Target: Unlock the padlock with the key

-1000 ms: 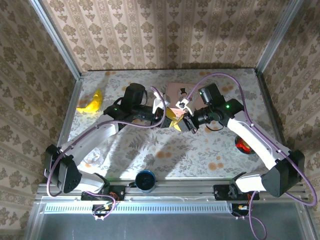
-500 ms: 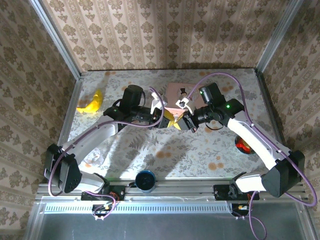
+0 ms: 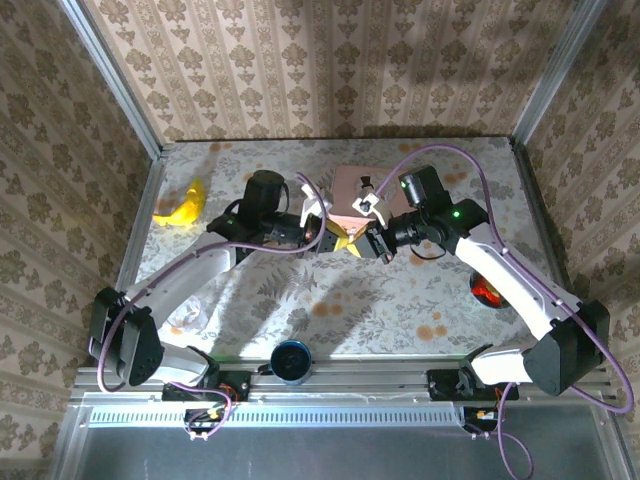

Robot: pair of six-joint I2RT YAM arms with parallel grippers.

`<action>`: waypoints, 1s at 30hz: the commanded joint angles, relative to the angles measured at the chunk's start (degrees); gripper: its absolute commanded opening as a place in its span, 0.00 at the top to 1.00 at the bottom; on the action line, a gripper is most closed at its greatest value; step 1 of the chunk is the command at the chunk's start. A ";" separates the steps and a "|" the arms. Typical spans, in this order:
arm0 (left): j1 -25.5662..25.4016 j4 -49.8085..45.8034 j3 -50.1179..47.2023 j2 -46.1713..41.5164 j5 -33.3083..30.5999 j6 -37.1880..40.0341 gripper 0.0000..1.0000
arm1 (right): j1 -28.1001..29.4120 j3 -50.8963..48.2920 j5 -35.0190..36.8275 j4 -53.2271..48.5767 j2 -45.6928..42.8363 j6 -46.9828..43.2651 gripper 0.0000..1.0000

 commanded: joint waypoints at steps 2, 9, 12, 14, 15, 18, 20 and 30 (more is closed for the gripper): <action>-0.03 2.59 -2.03 -2.32 -1.23 1.21 1.00 | 0.46 -1.66 1.09 4.37 -2.22 2.12 0.98; -3.07 4.44 -6.58 -10.07 -16.44 10.10 1.00 | 0.46 -3.82 4.71 9.35 -4.50 4.69 0.59; -3.50 9.17 -9.24 -13.11 -25.10 9.71 1.00 | 0.37 -4.57 5.89 9.98 -5.72 5.34 0.51; -3.61 12.01 -10.64 -14.63 -29.60 9.67 1.00 | 0.37 -5.08 7.20 10.49 -6.47 6.17 0.47; -3.94 13.43 -11.32 -15.39 -32.04 10.37 1.00 | 0.37 -5.23 9.02 10.84 -6.92 7.34 0.45; -7.24 18.32 -13.94 -17.06 -41.19 17.11 1.00 | 0.37 -4.69 17.82 11.71 -7.86 13.65 0.44; -11.50 23.21 -16.16 -17.30 -50.30 25.33 1.00 | 0.22 -3.47 24.44 11.54 -8.27 20.33 0.44; -25.87 54.75 -18.18 -1.68 -78.52 60.41 1.00 | -2.52 -5.62 30.80 14.92 -12.02 53.16 0.49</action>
